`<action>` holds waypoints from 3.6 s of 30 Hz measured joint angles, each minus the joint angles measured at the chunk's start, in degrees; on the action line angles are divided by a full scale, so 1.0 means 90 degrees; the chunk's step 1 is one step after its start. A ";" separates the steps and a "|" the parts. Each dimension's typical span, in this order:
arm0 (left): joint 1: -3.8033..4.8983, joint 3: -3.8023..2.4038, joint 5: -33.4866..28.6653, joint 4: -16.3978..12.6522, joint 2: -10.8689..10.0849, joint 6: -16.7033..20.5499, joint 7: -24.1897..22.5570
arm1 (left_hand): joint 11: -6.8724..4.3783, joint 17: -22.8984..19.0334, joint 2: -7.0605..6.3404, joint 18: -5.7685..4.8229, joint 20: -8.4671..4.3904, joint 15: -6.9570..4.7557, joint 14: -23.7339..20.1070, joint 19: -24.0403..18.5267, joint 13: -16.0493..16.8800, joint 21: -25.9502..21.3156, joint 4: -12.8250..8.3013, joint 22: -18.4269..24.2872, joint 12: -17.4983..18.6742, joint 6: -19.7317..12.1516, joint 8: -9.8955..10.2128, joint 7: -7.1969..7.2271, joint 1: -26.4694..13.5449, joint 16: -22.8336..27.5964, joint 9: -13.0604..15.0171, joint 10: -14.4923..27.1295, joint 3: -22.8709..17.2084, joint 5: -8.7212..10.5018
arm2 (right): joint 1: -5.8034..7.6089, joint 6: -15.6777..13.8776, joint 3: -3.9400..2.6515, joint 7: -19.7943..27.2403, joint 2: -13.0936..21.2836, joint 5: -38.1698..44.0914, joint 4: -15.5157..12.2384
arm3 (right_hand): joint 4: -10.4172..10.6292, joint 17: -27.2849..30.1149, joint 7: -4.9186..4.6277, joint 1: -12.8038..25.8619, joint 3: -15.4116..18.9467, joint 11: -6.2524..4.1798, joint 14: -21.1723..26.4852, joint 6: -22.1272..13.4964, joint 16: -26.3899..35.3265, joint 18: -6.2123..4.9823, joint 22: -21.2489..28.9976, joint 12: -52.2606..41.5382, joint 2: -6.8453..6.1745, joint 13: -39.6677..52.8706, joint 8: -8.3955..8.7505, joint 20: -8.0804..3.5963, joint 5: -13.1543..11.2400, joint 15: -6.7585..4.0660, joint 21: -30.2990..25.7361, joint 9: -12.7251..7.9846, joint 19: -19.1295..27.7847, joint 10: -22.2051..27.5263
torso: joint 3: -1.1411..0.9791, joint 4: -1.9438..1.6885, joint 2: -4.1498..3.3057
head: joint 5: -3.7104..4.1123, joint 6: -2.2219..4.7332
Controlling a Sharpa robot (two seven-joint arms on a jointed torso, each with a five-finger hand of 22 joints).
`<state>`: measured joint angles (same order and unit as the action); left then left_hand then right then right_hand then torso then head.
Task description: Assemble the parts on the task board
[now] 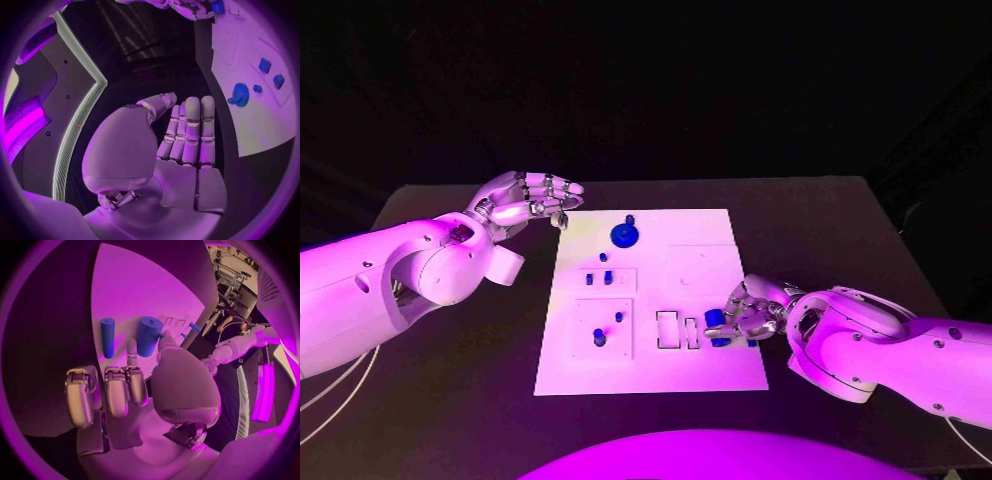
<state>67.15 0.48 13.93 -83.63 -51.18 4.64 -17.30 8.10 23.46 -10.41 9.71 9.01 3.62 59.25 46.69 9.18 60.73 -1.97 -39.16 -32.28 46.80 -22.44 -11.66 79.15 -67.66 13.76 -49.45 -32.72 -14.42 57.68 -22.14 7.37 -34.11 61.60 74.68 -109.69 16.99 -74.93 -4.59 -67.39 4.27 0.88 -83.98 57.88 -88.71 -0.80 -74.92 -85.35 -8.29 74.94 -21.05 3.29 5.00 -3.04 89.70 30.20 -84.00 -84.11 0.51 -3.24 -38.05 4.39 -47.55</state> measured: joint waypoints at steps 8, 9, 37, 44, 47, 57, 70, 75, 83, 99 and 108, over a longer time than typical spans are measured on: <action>0.0000 0.0003 -0.0002 0.0006 0.0002 -0.0001 0.0005 | 0.0000 0.0000 0.0000 0.0000 0.0000 0.0009 -0.0009 0.0000 -0.0002 0.0000 0.0000 0.0000 0.0000 0.0000 0.0000 0.0000 0.0000 0.0000 0.0000 0.0000 0.0000 -0.0002 | -0.0028 0.0018 -0.0015 -0.0052 -0.0130 0.0117 0.0112 | -0.0012 0.0001 0.0000 -0.0182 -0.0136 -0.0020 -0.0006 0.0023 -0.0025 0.0000 0.0001 0.0000 0.0065 -0.0001 -0.0024 -0.0047 0.0241 -0.0006 0.0000 0.1224 0.0000 0.0007 | 0.0009 0.0000 -0.0001 | -0.0002 -0.0003; 0.0000 0.0003 -0.0002 0.0006 0.0002 -0.0002 0.0005 | 0.0000 0.0000 0.0000 -0.0001 0.0000 0.0009 -0.0009 0.0000 -0.0002 0.0000 0.0000 0.0000 -0.0001 0.0000 0.0000 0.0000 0.0000 0.0000 0.0000 0.0000 0.0000 -0.0002 | -0.0029 0.0018 -0.0016 -0.0056 -0.0138 0.0126 0.0112 | -0.0018 0.0001 -0.0002 -0.0290 -0.0182 -0.0046 0.0005 0.0021 -0.0025 -0.0001 0.0001 -0.0008 0.0070 -0.0001 -0.0047 -0.0046 0.0422 -0.0017 0.0000 0.1246 0.0000 0.0001 | 0.0009 0.0000 -0.0001 | -0.0002 -0.0004; -0.0001 0.0009 -0.0008 0.0030 -0.0001 -0.0007 0.0016 | -0.0001 0.0001 0.0000 0.0000 0.0000 -0.0015 -0.0032 0.0000 -0.0001 0.0000 0.0000 -0.0001 -0.0033 -0.0046 0.0000 0.0000 0.0000 0.0000 0.0000 -0.0001 0.0000 -0.0001 | 0.0232 -0.0483 0.0019 -0.0042 -0.0186 -0.1041 -0.0428 | -0.0027 0.0002 0.0125 -0.0219 -0.0790 -0.0176 -0.0005 0.0188 -0.0025 0.0000 0.0002 -0.0097 0.0440 -0.0002 -0.0190 -0.0183 0.1208 -0.0144 -0.0001 -0.0137 0.0000 0.0018 | 0.0007 0.0004 0.0007 | 0.0005 0.0040; -0.0001 0.0011 -0.0012 0.0028 0.0000 -0.0011 0.0020 | -0.0024 -0.0004 0.0000 0.0000 0.0000 -0.0015 -0.0031 0.0000 -0.0001 0.0000 0.0000 -0.0001 -0.0033 -0.0046 -0.0033 0.0000 0.0000 0.0000 0.0000 0.0022 0.0000 -0.0001 | 0.0211 -0.0355 0.0028 -0.0034 -0.0549 -0.1189 -0.0317 | -0.0026 0.0003 0.0121 -0.0122 -0.0787 -0.0176 -0.0005 0.0183 -0.0025 -0.0001 -0.0003 -0.0096 0.0521 -0.0003 -0.0190 -0.0183 0.1298 -0.0143 -0.0001 -0.0137 0.0000 0.0018 | 0.0002 -0.0005 0.0000 | -0.0014 0.0024; -0.0001 0.0012 -0.0016 0.0027 -0.0001 -0.0012 0.0021 | -0.0024 -0.0005 0.0000 0.0000 0.0000 -0.0015 -0.0032 0.0000 -0.0001 0.0000 0.0000 -0.0001 -0.0033 -0.0046 -0.0033 0.0000 0.0000 0.0000 0.0000 0.0022 0.0000 -0.0001 | 0.0206 -0.0298 0.0029 -0.0044 -0.0651 -0.1183 -0.0258 | 0.0000 0.0003 0.0121 -0.0020 -0.0757 -0.0176 -0.0005 0.0183 -0.0025 0.0000 -0.0003 -0.0096 0.0507 -0.0003 -0.0191 -0.0183 0.1301 -0.0143 -0.0001 -0.0136 0.0000 0.0018 | 0.0002 -0.0004 -0.0001 | -0.0024 0.0019; -0.0001 0.0013 -0.0028 0.0023 -0.0003 -0.0015 0.0023 | -0.0024 -0.0004 0.0000 0.0000 0.0000 -0.0015 -0.0032 0.0000 -0.0006 0.0000 0.0000 -0.0001 -0.0033 -0.0046 -0.0033 0.0000 0.0000 0.0000 0.0000 0.0022 0.0000 -0.0001 | 0.0204 -0.0204 0.0024 -0.0113 -0.0893 -0.0972 -0.0054 | -0.0011 -0.0002 0.0121 0.0044 -0.0709 -0.0175 -0.0005 0.0184 -0.0025 0.0000 -0.0002 -0.0096 0.0460 -0.0003 -0.0352 -0.0183 0.1303 -0.0143 -0.0001 -0.0118 0.0000 0.0018 | 0.0002 0.0003 -0.0002 | -0.0062 0.0015; -0.0001 0.0013 -0.0039 0.0017 -0.0031 -0.0016 0.0029 | -0.0024 -0.0004 0.0000 0.0000 0.0000 -0.0015 -0.0031 0.0000 -0.0006 0.0000 0.0000 0.0004 -0.0033 -0.0046 -0.0033 0.0000 0.0000 0.0000 0.0000 0.0022 0.0000 -0.0001 | 0.0201 -0.0210 0.0029 -0.0215 -0.1037 -0.0683 0.0082 | 0.0011 -0.0001 0.0180 0.0900 0.0139 -0.0175 -0.0005 0.0245 -0.0024 0.0000 -0.0001 -0.0033 0.0179 -0.0004 -0.0619 -0.0182 -0.0104 -0.0143 -0.0001 0.0010 0.0000 0.0017 | 0.0002 0.0000 -0.0003 | -0.0081 -0.0007; -0.0001 0.0013 -0.0041 0.0019 -0.0033 -0.0016 0.0032 | -0.0024 -0.0003 0.0000 0.0000 0.0000 -0.0015 -0.0031 0.0000 -0.0006 0.0000 0.0000 0.0004 -0.0032 -0.0046 -0.0033 0.0000 0.0000 0.0000 0.0000 0.0022 0.0000 -0.0001 | 0.0200 -0.0208 0.0029 -0.0251 -0.1054 -0.0600 0.0094 | 0.0022 -0.0001 0.0177 0.1289 0.0558 -0.0175 -0.0005 0.0171 -0.0024 -0.0001 -0.0001 0.0028 -0.0198 -0.0004 -0.0656 -0.0182 -0.0213 -0.0143 -0.0001 0.0015 0.0000 0.0017 | 0.0005 0.0001 -0.0002 | -0.0090 -0.0010; -0.0001 0.0014 -0.0044 0.0030 -0.0028 -0.0016 0.0035 | -0.0024 -0.0003 0.0000 0.0000 0.0000 -0.0015 -0.0031 0.0000 -0.0005 0.0000 0.0000 0.0004 -0.0033 -0.0046 -0.0033 0.0000 0.0000 0.0000 0.0000 0.0022 0.0000 -0.0001 | 0.0193 -0.0189 0.0028 -0.0300 -0.1017 -0.0417 0.0089 | 0.0026 0.0000 0.0177 0.1426 0.0640 -0.0175 -0.0005 0.0171 -0.0024 0.0000 0.0000 0.0052 -0.0338 -0.0004 -0.0667 -0.0182 -0.0213 -0.0143 -0.0001 0.0028 0.0000 0.0017 | 0.0009 0.0007 0.0002 | -0.0085 -0.0012; -0.0001 0.0015 -0.0051 0.0038 -0.0030 -0.0015 0.0038 | -0.0024 -0.0003 0.0026 0.0000 0.0000 -0.0015 -0.0031 0.0000 -0.0005 0.0000 0.0000 0.0003 -0.0033 -0.0045 -0.0032 0.0000 -0.0026 0.0000 0.0000 0.0022 0.0000 -0.0001 | 0.0132 -0.0269 0.0029 0.0036 -0.0618 -0.0220 -0.0250 | -0.0035 0.0001 0.0179 -0.0399 -0.0145 -0.0175 -0.0005 0.0128 -0.0050 -0.0001 0.0001 0.0025 0.0139 -0.0004 -0.0765 -0.0182 -0.0135 -0.0142 -0.0001 -0.0026 0.0000 0.0017 | 0.0001 0.0012 0.0008 | -0.0081 0.0012; -0.0004 0.0020 -0.0052 0.0049 -0.0021 -0.0015 0.0038 | -0.0023 -0.0002 0.0025 0.0000 0.0000 -0.0015 -0.0031 0.0000 -0.0006 0.0000 0.0000 0.0003 -0.0033 -0.0045 -0.0032 0.0000 -0.0025 0.0000 0.0000 0.0022 0.0000 -0.0001 | 0.0095 -0.0268 0.0028 0.0171 -0.0643 -0.0211 -0.0281 | -0.0045 0.0002 0.0179 -0.0507 -0.0189 -0.0175 -0.0005 0.0128 -0.0049 0.0000 0.0002 -0.0001 0.0083 -0.0004 -0.0765 -0.0182 -0.0135 -0.0142 -0.0001 -0.0040 0.0000 0.0018 | -0.0001 0.0012 0.0009 | -0.0065 0.0012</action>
<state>67.11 0.66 13.46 -83.19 -51.38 4.50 -16.96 7.89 23.44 -10.18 9.71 9.01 3.49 58.97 46.69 9.12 60.74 -1.97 -39.13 -32.57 46.39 -22.74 -11.66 78.92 -67.67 13.76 -49.26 -32.72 -14.43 58.54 -24.55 7.62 -32.58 55.81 72.78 -112.22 16.59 -74.91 -2.98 -71.95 2.58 -0.70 -84.02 59.03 -89.15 -0.81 -74.91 -85.36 -7.55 74.90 -27.94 1.65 3.78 -4.32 89.69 29.84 -84.00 -83.95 0.50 -3.13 -37.97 3.81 -47.44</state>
